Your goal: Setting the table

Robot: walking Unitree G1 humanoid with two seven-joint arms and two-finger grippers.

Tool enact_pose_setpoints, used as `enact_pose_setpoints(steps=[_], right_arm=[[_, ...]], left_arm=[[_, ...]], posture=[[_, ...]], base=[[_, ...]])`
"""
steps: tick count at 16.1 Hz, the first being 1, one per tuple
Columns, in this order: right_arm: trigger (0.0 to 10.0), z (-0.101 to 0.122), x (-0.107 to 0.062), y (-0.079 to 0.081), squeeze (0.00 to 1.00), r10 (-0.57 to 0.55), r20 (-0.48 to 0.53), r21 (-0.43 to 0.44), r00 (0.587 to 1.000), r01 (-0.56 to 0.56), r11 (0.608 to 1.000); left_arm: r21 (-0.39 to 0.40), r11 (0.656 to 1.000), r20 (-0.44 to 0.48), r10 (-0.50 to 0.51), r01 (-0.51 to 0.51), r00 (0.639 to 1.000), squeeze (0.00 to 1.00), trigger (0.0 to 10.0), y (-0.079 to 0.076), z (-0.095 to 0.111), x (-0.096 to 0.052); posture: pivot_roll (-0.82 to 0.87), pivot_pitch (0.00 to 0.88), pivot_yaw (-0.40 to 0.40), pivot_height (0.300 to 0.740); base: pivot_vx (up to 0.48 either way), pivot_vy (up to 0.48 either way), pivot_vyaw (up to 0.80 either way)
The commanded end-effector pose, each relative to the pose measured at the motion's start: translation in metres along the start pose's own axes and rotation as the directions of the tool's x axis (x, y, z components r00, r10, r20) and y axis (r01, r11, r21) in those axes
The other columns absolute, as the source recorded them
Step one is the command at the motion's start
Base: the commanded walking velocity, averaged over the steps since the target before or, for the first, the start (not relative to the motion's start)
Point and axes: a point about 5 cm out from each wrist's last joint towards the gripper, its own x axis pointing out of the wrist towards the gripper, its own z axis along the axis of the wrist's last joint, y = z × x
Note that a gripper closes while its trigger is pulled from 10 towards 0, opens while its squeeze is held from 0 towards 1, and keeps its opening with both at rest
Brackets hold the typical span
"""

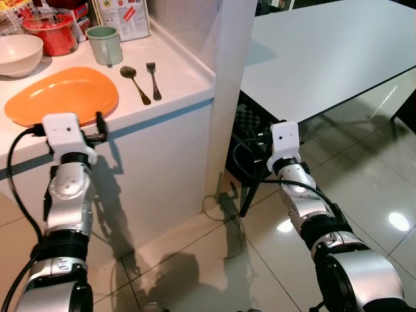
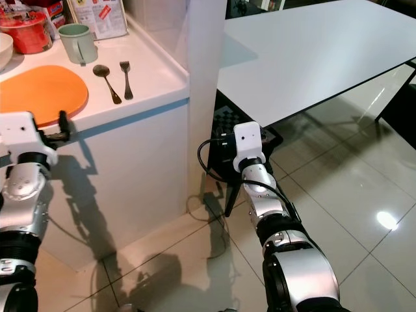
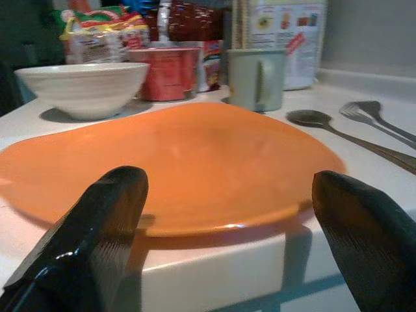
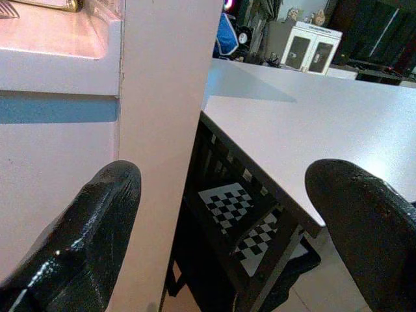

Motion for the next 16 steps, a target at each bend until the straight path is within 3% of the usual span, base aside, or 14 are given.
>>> enact_pose_setpoints(steps=[1, 5, 8, 11, 16], right_arm=[[10.0, 0.008, 0.003, -0.007, 0.00, -0.025, 0.039, 0.004, 0.999, 0.025, 1.000], [10.0, 0.006, 0.002, -0.010, 0.00, -0.032, 0.024, 0.004, 0.999, 0.032, 0.999], [10.0, 0.004, 0.001, -0.008, 0.00, -0.026, 0.017, 0.006, 1.000, 0.026, 1.000], [10.0, 0.003, 0.001, -0.005, 0.00, -0.019, 0.015, 0.008, 1.000, 0.018, 1.000], [10.0, 0.002, 0.000, -0.005, 0.00, -0.016, 0.010, 0.004, 1.000, 0.016, 1.000]], left_arm=[[-0.019, 1.000, -0.020, 0.022, -0.022, 1.000, 0.00, 10.0, 0.007, -0.002, 0.002], [0.011, 0.999, -0.038, 0.052, -0.052, 0.998, 0.00, 10.0, 0.029, -0.003, 0.003], [0.047, 0.999, -0.057, 0.022, -0.019, 0.998, 0.00, 10.0, 0.027, -0.004, 0.004], [-0.006, 1.000, -0.159, 0.016, -0.017, 0.987, 0.00, 10.0, 0.027, -0.014, 0.005], [-0.008, 0.999, -0.169, 0.034, -0.036, 0.985, 0.00, 10.0, 0.030, -0.012, 0.009]], posture=[[0.14, 0.053, -0.038, 0.740], [0.14, 0.050, -0.037, 0.740], [0.14, 0.052, -0.034, 0.740], [0.14, 0.057, -0.031, 0.740], [0.14, 0.061, -0.030, 0.740]], base=[[0.000, 0.000, 0.00], [0.000, 0.000, 0.00], [0.000, 0.000, 0.00], [0.000, 0.000, 0.00], [0.000, 0.000, 0.00]])
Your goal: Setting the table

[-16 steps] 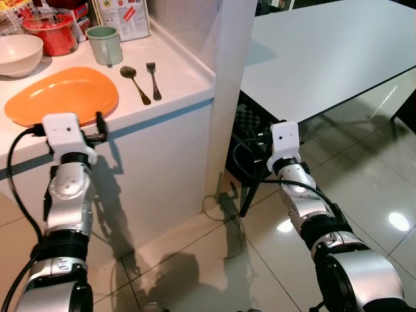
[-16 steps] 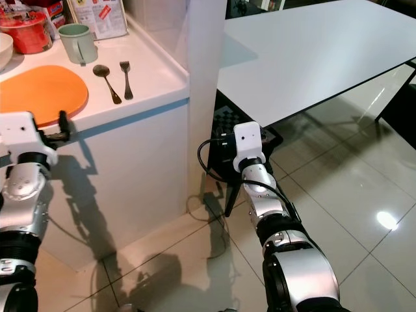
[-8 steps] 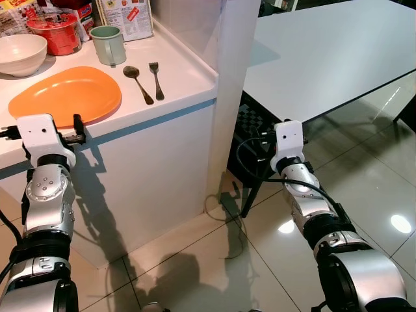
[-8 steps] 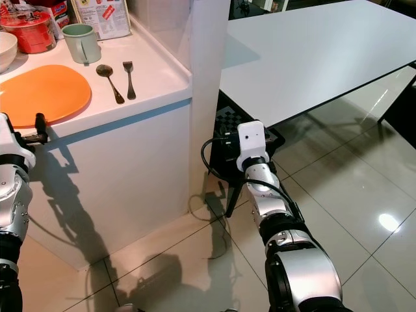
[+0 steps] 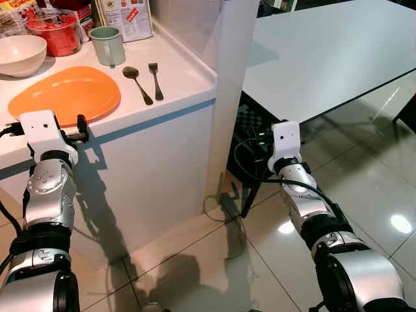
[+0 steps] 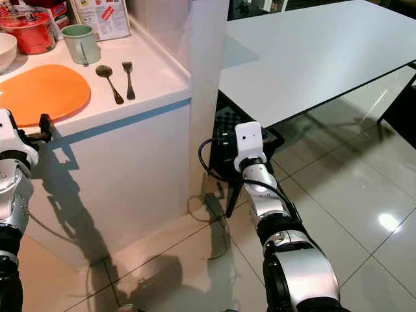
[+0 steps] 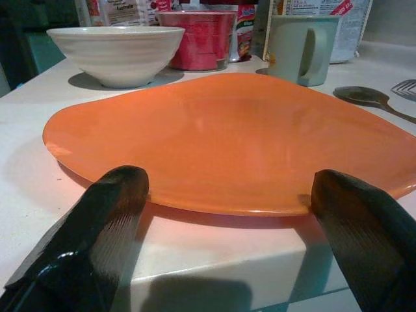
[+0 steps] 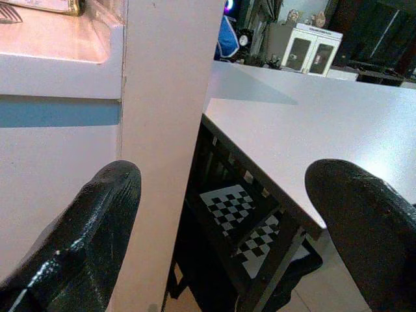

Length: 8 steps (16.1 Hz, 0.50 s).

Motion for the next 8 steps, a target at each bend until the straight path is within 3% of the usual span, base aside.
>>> enact_pose_setpoints(steps=[1, 3, 5, 8], right_arm=[[10.0, 0.002, 0.001, -0.004, 0.00, -0.012, 0.010, -0.001, 1.000, 0.012, 1.000], [10.0, 0.002, 0.001, -0.004, 0.00, -0.012, 0.012, -0.002, 1.000, 0.012, 1.000], [10.0, 0.003, 0.001, -0.005, 0.00, -0.011, 0.018, -0.005, 1.000, 0.011, 1.000], [10.0, 0.003, 0.000, -0.005, 0.00, -0.008, 0.016, -0.010, 1.000, 0.008, 1.000]], left_arm=[[-0.001, 1.000, -0.044, 0.004, -0.004, 0.999, 0.00, 10.0, 0.001, -0.007, -0.001], [-0.002, 1.000, -0.005, 0.001, -0.001, 1.000, 0.00, 10.0, 0.000, 0.002, 0.001], [-0.003, 0.999, 0.100, -0.037, 0.038, 0.994, 0.00, 10.0, -0.001, 0.031, 0.005], [-0.007, 0.998, 0.172, -0.063, 0.065, 0.983, 0.00, 10.0, -0.003, 0.054, 0.007]], posture=[[0.14, 0.061, -0.030, 0.740], [0.14, 0.066, -0.033, 0.740], [0.14, 0.066, -0.033, 0.740], [0.14, 0.069, -0.037, 0.740]], base=[[0.000, 0.000, 0.00], [0.000, 0.000, 0.00], [0.000, 0.000, 0.00], [0.000, 0.000, 0.00]])
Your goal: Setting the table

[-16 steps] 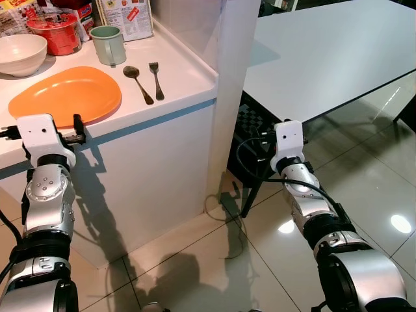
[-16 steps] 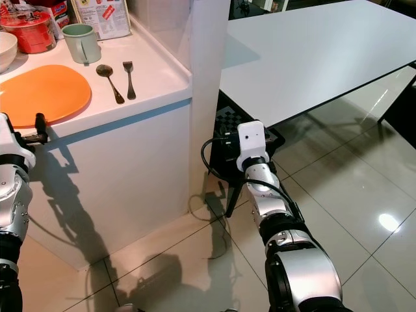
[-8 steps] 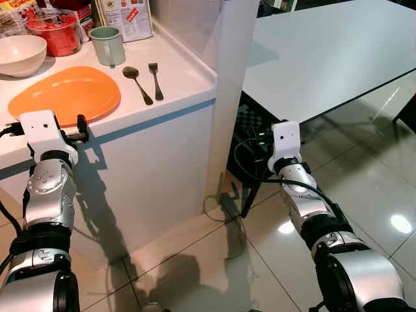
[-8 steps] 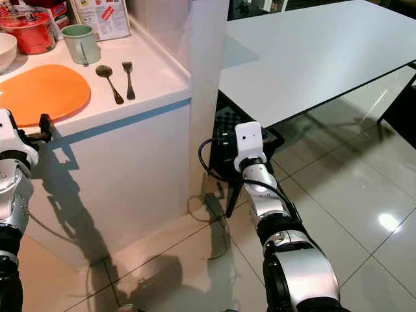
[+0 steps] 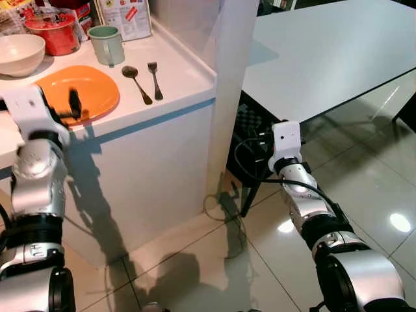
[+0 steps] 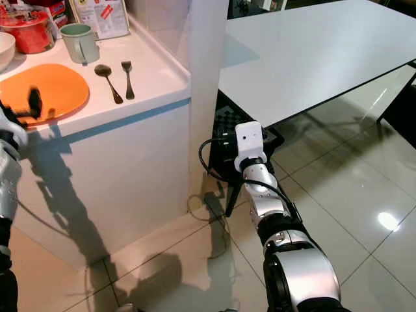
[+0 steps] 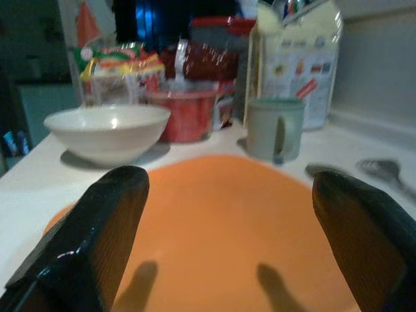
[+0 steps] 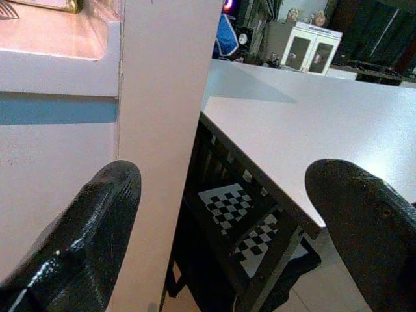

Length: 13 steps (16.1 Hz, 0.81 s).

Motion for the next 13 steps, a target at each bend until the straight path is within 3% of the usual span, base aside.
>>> enact_pose_setpoints(steps=[1, 3, 7, 11, 13], right_arm=[[10.0, 0.002, 0.000, -0.003, 0.00, -0.007, 0.015, -0.006, 1.000, 0.007, 1.000], [10.0, 0.002, 0.000, -0.002, 0.00, -0.005, 0.014, 0.000, 1.000, 0.005, 1.000], [10.0, 0.005, 0.003, -0.007, 0.00, -0.021, 0.017, 0.021, 1.000, 0.021, 1.000], [10.0, 0.003, 0.001, -0.005, 0.00, -0.009, 0.010, 0.019, 1.000, 0.009, 1.000], [10.0, 0.001, 0.000, -0.003, 0.00, -0.001, 0.007, 0.018, 1.000, 0.001, 1.000]], left_arm=[[-0.011, 1.000, 0.018, -0.019, 0.019, 1.000, 0.00, 10.0, -0.003, 0.007, 0.002], [0.005, 0.999, 0.027, -0.052, 0.052, 0.998, 0.00, 10.0, -0.003, 0.012, 0.001], [0.033, 0.999, -0.028, -0.016, 0.017, 0.999, 0.00, 10.0, 0.021, 0.005, -0.003], [0.069, 0.994, -0.017, -0.079, 0.080, 0.997, 0.00, 10.0, 0.005, -0.002, -0.008], [0.071, 0.993, -0.022, -0.098, 0.099, 0.995, 0.00, 10.0, 0.001, -0.003, -0.009]], posture=[[0.14, 0.072, -0.037, 0.740], [0.14, 0.072, -0.037, 0.740], [0.15, 0.074, -0.036, 0.740], [0.15, 0.078, -0.035, 0.740], [0.15, 0.076, -0.037, 0.740]], base=[[0.000, 0.000, 0.00], [0.000, 0.000, 0.00], [0.000, 0.000, 0.00], [0.000, 0.000, 0.00], [0.000, 0.480, 0.00]])
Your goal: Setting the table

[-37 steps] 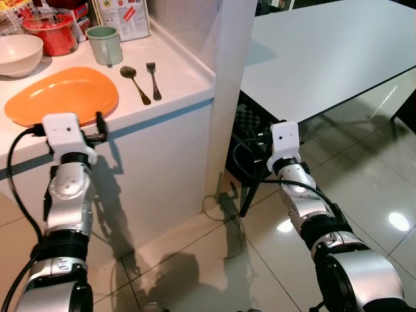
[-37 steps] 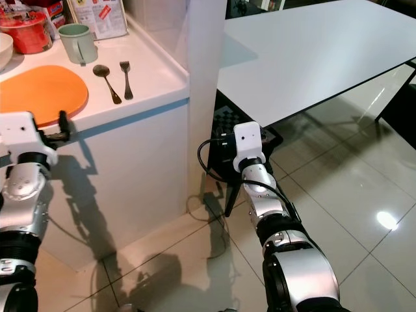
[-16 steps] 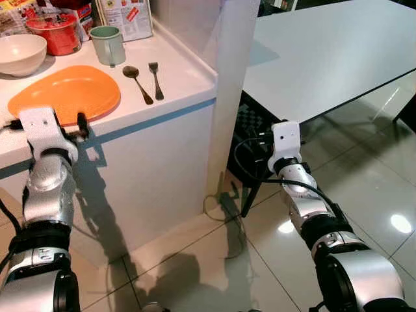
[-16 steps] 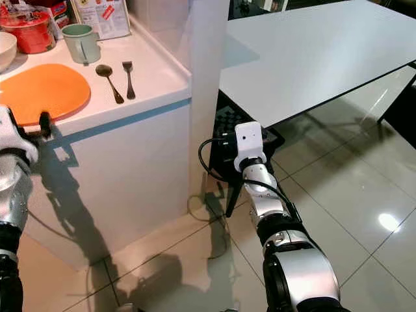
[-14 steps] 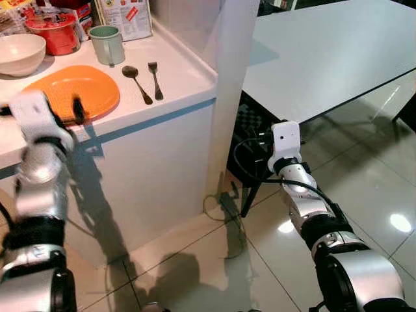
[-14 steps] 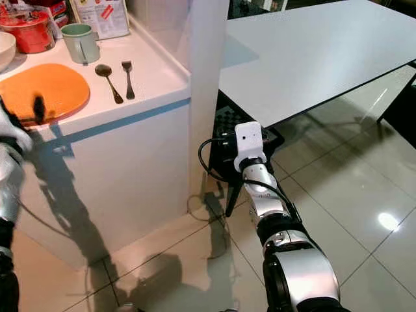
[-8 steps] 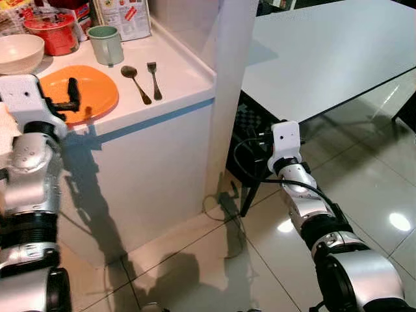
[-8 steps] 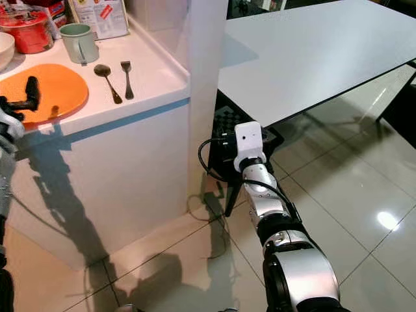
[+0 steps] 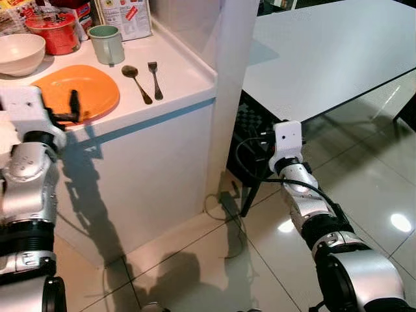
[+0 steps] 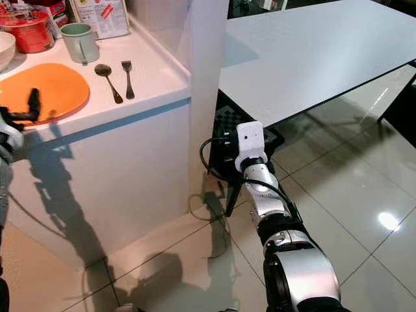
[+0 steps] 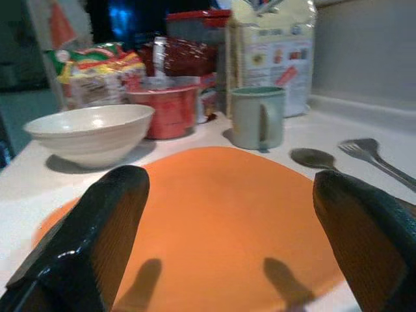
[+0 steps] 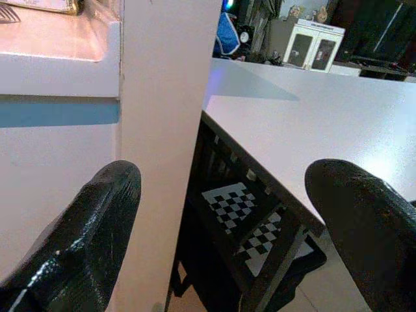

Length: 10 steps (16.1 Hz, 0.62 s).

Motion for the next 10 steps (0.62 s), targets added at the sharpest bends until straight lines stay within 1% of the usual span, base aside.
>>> enact_pose_setpoints(steps=[1, 3, 8, 9, 10], right_arm=[[10.0, 0.0006, -0.0002, -0.0009, 0.00, 0.002, 0.005, -0.006, 1.000, -0.002, 1.000], [10.0, -0.0003, -0.0006, -0.0007, 0.00, 0.007, 0.001, -0.012, 1.000, -0.007, 1.000], [10.0, -0.0020, -0.0014, -0.0023, 0.00, 0.006, -0.006, -0.015, 1.000, -0.006, 1.000], [10.0, -0.0022, -0.0016, -0.0026, 0.00, 0.006, -0.007, -0.016, 1.000, -0.006, 1.000], [10.0, -0.0027, -0.0020, -0.0029, 0.00, 0.006, -0.008, -0.018, 1.000, -0.007, 1.000]], left_arm=[[0.024, 0.999, 0.023, -0.023, 0.022, 0.999, 0.00, 10.0, -0.0038, 0.0023, -0.0016], [-0.005, 1.000, 0.022, -0.023, 0.023, 1.000, 0.00, 10.0, -0.0063, 0.0023, -0.0010], [0.002, 0.999, 0.052, -0.042, 0.042, 0.998, 0.00, 10.0, -0.0112, 0.0069, 0.0001], [0.005, 0.999, 0.056, -0.046, 0.046, 0.997, 0.00, 10.0, -0.0119, 0.0076, 0.0001], [0.049, 0.998, 0.067, -0.036, 0.033, 0.997, 0.00, 10.0, -0.0122, 0.0095, 0.0002]], posture=[[0.15, 0.072, -0.038, 0.740], [0.15, 0.070, -0.039, 0.740], [0.14, 0.061, -0.040, 0.740], [0.14, 0.061, -0.041, 0.740], [0.14, 0.060, -0.040, 0.740]], base=[[0.000, 0.480, 0.00], [0.000, 0.480, 0.00], [0.000, 0.474, 0.00], [0.000, 0.458, 0.00], [0.000, 0.000, 0.00]])
